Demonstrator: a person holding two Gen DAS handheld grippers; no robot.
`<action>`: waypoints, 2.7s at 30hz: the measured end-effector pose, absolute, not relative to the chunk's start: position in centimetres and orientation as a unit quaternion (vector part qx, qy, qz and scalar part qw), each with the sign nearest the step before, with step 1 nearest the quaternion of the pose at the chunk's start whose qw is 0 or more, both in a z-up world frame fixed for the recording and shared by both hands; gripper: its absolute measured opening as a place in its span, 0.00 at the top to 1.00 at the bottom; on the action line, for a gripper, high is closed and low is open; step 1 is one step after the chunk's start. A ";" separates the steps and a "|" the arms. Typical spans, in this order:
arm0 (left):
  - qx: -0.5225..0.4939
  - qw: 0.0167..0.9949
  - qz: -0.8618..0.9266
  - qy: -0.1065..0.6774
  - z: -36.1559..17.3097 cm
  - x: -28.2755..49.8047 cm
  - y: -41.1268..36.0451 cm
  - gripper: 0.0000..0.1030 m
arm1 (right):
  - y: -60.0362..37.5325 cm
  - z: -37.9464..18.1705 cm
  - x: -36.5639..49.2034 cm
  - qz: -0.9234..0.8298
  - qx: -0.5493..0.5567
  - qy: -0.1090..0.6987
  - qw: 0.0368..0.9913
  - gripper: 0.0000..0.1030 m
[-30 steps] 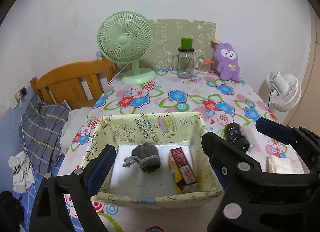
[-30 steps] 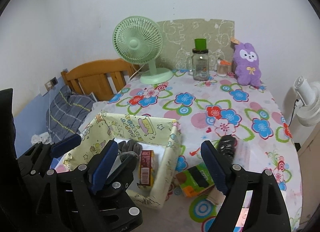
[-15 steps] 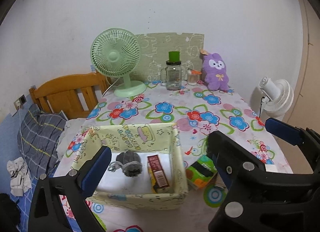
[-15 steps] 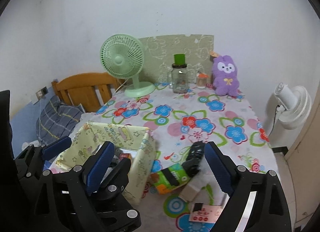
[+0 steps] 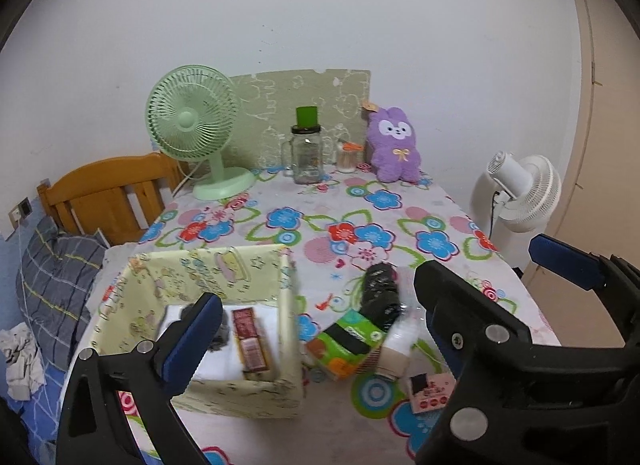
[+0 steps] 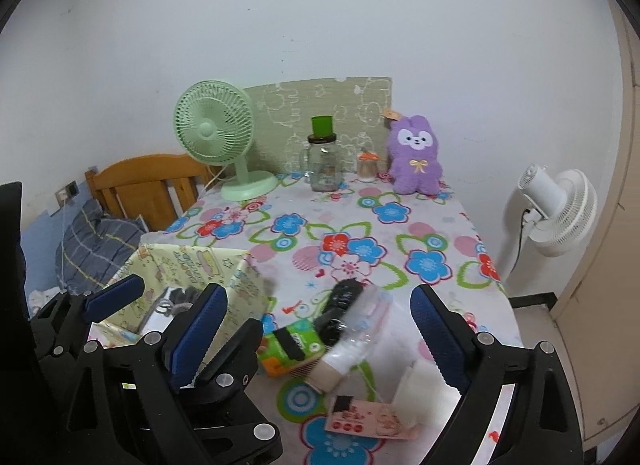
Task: Organize soft objects
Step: 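Withdraw both tools from the fabric box back toward the table items, then grasp the white cloth pad with the right tool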
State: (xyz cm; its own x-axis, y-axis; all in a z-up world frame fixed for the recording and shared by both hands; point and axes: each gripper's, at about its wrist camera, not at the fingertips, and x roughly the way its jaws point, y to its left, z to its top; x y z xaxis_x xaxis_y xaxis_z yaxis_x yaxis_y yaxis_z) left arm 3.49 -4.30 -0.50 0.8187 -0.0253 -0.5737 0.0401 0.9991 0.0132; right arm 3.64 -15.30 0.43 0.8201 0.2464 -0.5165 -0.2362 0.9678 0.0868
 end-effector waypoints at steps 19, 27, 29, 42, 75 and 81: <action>0.030 0.943 -0.066 0.326 -4.4 3.6 -9.6 0.01 | -20.8 -3.7 2.6 0.084 0.021 0.277 0.957 0.08; 0.041 0.935 -0.075 0.343 -6.8 4.2 -10.6 0.01 | -21.9 -6.3 3.2 0.081 0.028 0.296 0.951 0.08; 0.045 0.933 -0.076 0.350 -7.5 4.5 -10.9 0.01 | -22.2 -7.0 3.4 0.078 0.031 0.302 0.950 0.08; 0.057 0.913 -0.073 0.398 -11.7 6.2 -11.8 0.02 | -23.8 -11.6 5.4 0.058 0.049 0.356 0.932 0.08; 0.091 0.908 -0.073 0.403 -12.5 6.5 -13.0 0.02 | -23.0 -13.6 7.1 0.092 0.065 0.397 0.911 0.82; 0.103 0.916 -0.061 0.383 -11.3 6.6 -13.4 0.04 | -23.3 -12.8 7.5 0.092 0.066 0.392 0.913 0.86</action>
State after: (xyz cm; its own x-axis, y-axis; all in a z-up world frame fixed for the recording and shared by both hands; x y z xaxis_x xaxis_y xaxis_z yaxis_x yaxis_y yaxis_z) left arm 6.61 -13.40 -11.28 0.6986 -0.0322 -0.7148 0.1901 0.9714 0.1420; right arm 7.55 -23.27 -12.79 0.6755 0.2189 -0.7042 -0.1159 0.9746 0.1918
